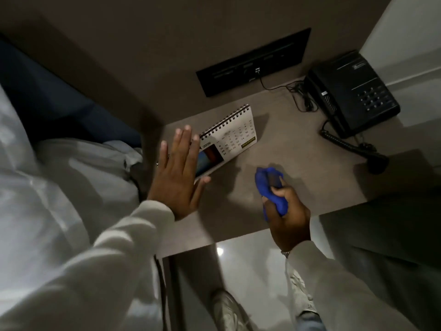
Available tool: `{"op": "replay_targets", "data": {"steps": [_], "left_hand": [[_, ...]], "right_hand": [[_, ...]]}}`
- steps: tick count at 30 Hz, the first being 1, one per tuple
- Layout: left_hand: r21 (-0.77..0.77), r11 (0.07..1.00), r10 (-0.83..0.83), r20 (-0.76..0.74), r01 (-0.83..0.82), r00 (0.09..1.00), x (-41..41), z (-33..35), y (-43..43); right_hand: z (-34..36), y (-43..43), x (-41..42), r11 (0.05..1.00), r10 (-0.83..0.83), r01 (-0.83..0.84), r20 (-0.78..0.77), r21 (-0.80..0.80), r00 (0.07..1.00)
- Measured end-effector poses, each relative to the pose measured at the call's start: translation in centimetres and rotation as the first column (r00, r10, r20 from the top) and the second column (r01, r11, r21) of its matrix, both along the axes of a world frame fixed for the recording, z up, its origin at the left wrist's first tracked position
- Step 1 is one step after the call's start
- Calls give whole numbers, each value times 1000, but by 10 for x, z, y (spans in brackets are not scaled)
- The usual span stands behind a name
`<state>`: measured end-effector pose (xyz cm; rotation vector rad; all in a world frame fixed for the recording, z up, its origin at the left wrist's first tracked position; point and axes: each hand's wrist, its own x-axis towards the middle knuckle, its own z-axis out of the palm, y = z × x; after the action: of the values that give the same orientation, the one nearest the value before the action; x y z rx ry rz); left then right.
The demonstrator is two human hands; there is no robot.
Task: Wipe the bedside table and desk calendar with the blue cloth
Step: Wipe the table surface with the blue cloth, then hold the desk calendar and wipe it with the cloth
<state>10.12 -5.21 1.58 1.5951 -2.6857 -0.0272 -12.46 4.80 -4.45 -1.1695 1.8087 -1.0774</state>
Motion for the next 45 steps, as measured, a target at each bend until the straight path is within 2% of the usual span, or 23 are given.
{"op": "replay_targets", "data": {"steps": [3,5,9,12,17,23,28,31,35,39,41,43,45], "left_hand": [[36,983,-180,98,178,979,8,4,-40],[79,954,-296,120,288,948,9,4,-64],[188,901,-395,-17,391,919,13,0,-95],[232,883,-400,-81,408,913,18,-1,-103],[306,865,-387,-96,397,917,18,5,-113],[320,856,-391,-113,407,913,21,9,-124],[314,855,-394,-123,412,911,25,9,-135],[326,842,-405,-144,429,903,26,9,-136],[334,824,-431,-156,458,889,25,8,-135],[343,831,-414,-148,439,898,26,9,-137],[351,832,-405,-146,430,903,27,10,-140],[352,830,-405,-151,432,902,28,9,-142],[350,825,-416,-154,443,896,29,9,-144]], "right_hand": [[-14,-10,23,989,-143,147,167,-12,975],[-22,-18,34,977,-203,213,213,-27,956],[-34,-38,46,948,-233,269,206,-168,950],[-42,-58,51,940,-195,225,138,-256,971],[-42,-97,65,910,-201,204,46,-360,978],[-46,-124,100,899,-181,150,-37,-412,983],[-69,-112,145,909,-170,128,-73,-398,983],[-74,-107,157,907,-124,107,-17,-407,992],[-56,-137,144,830,-257,242,41,-503,965],[-43,-166,131,832,-374,389,118,-395,920],[-48,-159,135,856,-403,410,91,-316,911],[-57,-142,146,866,-394,390,53,-314,917],[-60,-126,162,892,-320,302,3,-336,947]]}}
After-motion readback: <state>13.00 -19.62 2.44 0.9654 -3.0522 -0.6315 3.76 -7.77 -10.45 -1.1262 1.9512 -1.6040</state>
